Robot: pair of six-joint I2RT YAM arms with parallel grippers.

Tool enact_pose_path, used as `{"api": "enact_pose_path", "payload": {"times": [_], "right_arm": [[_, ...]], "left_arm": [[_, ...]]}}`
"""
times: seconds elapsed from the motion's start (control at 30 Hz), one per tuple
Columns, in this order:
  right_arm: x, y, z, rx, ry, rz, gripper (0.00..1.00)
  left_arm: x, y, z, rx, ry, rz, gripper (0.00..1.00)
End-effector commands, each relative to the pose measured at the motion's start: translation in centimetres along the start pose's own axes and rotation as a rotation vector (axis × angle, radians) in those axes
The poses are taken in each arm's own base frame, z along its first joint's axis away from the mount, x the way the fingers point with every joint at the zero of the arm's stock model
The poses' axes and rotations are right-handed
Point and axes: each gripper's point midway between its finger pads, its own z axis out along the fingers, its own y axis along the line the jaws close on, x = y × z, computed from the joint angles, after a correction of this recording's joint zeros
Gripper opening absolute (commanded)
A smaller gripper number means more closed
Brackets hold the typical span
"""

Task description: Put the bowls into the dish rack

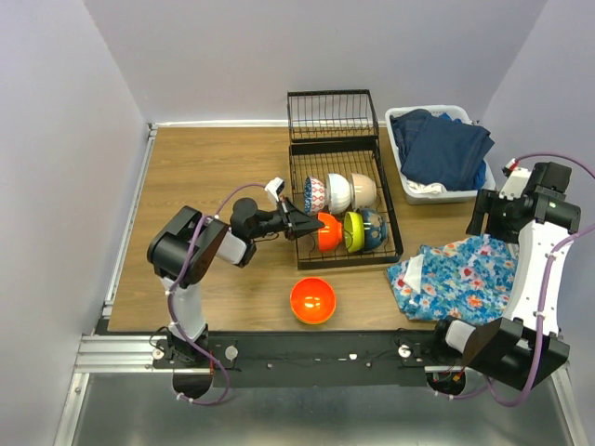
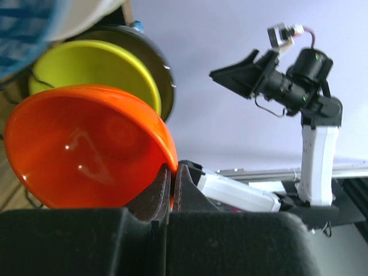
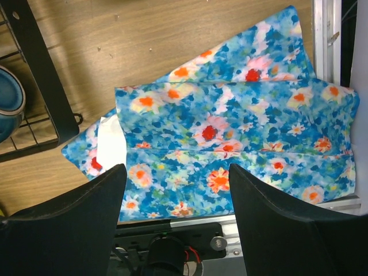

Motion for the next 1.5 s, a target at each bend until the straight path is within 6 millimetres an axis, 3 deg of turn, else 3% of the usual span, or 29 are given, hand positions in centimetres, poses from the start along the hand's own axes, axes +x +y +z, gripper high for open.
{"api": "enact_pose_path", "payload": {"times": [0.0, 0.17, 0.4, 0.67, 0.93, 1.23, 1.47], "right_arm": [[1.3, -0.3, -0.1, 0.025, 0.031, -0.002, 0.8], [1.5, -0.4, 0.3, 0.025, 0.046, 0.002, 0.8], [1.8, -0.5, 0.9, 0.02, 0.064, -0.006, 0.8], [1.8, -0.6, 1.4, 0.018, 0.075, -0.005, 0.8], [2.0, -0.6, 1.8, 0.014, 0.094, -0.005, 0.8], [1.8, -0.5, 2.1, 0.0, 0.097, -0.003, 0.8], [1.5, -0.2, 2.2, -0.018, 0.088, 0.0, 0.8]], "left_arm": [[-0.8, -4.2, 0.6, 0.224, -0.05, 0.183, 0.0], [-0.8, -3.4, 1.7, 0.226, -0.04, 0.133, 0.0], [0.7, -4.3, 3.1, 0.256, 0.002, 0.126, 0.0], [0.6, -2.1, 4.5, 0.234, 0.027, 0.064, 0.0], [1.9, -2.2, 6.0, 0.252, 0.076, 0.048, 0.0], [2.1, 0.1, 5.5, 0.198, 0.043, 0.029, 0.0], [1.6, -0.8, 4.6, 0.17, 0.031, 0.072, 0.23]]}}
